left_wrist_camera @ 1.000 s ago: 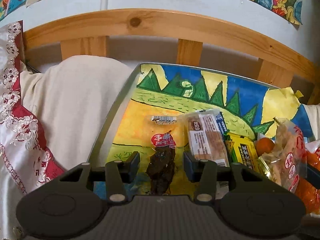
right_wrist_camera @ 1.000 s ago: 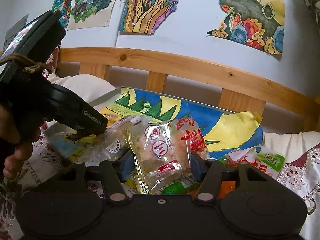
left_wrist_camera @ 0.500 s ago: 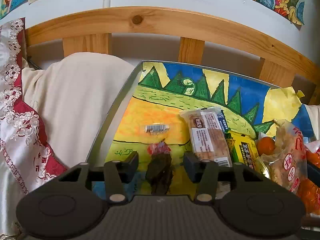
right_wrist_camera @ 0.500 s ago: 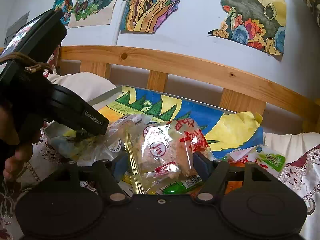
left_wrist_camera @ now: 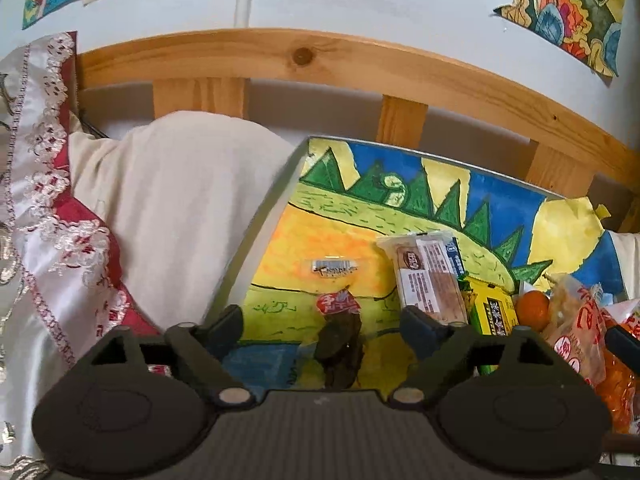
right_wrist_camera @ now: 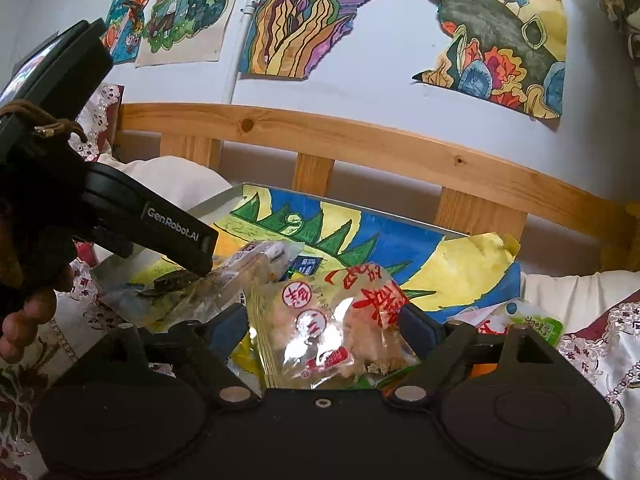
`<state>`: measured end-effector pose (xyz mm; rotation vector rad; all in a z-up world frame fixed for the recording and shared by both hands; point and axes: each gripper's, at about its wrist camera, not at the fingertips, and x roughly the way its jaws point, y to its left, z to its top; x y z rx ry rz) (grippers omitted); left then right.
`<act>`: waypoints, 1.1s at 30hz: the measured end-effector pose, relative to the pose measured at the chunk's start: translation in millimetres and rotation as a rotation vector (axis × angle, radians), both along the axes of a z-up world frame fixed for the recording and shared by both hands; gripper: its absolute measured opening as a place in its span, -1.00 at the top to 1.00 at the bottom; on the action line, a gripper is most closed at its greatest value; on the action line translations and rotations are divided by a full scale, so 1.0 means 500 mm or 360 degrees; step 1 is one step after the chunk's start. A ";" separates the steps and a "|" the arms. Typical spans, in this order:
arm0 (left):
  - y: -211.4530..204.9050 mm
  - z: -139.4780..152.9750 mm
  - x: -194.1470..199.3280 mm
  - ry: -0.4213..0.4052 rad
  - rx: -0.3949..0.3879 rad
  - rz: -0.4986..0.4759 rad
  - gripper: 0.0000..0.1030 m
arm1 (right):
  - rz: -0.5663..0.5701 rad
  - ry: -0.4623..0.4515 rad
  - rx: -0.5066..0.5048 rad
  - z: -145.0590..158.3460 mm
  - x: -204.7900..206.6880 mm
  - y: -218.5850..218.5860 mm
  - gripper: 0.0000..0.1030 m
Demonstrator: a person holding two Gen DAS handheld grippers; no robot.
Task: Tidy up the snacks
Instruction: 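Lower the brown snack into the tray and open the left gripper while the right releases the pastry bag, then withdraw both open grippers up and away from the filled tray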
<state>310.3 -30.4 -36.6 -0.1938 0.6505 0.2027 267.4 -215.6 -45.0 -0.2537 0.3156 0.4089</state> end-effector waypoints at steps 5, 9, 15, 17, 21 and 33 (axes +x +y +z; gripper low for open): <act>0.005 0.012 -0.014 -0.0016 0.0005 0.0037 -0.91 | -0.0016 -0.0028 0.0016 0.007 -0.008 -0.003 -0.72; 0.008 0.023 -0.029 -0.0032 0.0015 0.0035 -0.93 | -0.0027 -0.0037 0.0027 0.014 -0.015 -0.006 -0.74; 0.012 0.044 -0.062 -0.0072 0.0031 0.0047 -0.98 | -0.0044 -0.0052 0.0044 0.029 -0.035 -0.007 -0.79; 0.014 0.051 -0.074 -0.0077 0.0041 0.0046 -0.99 | -0.0050 -0.0058 0.0044 0.036 -0.045 -0.006 -0.80; 0.020 0.062 -0.103 -0.0076 0.0056 0.0052 -0.99 | -0.0067 -0.0069 0.0057 0.057 -0.069 -0.007 -0.84; 0.027 0.103 -0.243 -0.0152 0.0084 0.0050 -0.99 | -0.0116 -0.0114 0.0133 0.126 -0.171 -0.015 -0.96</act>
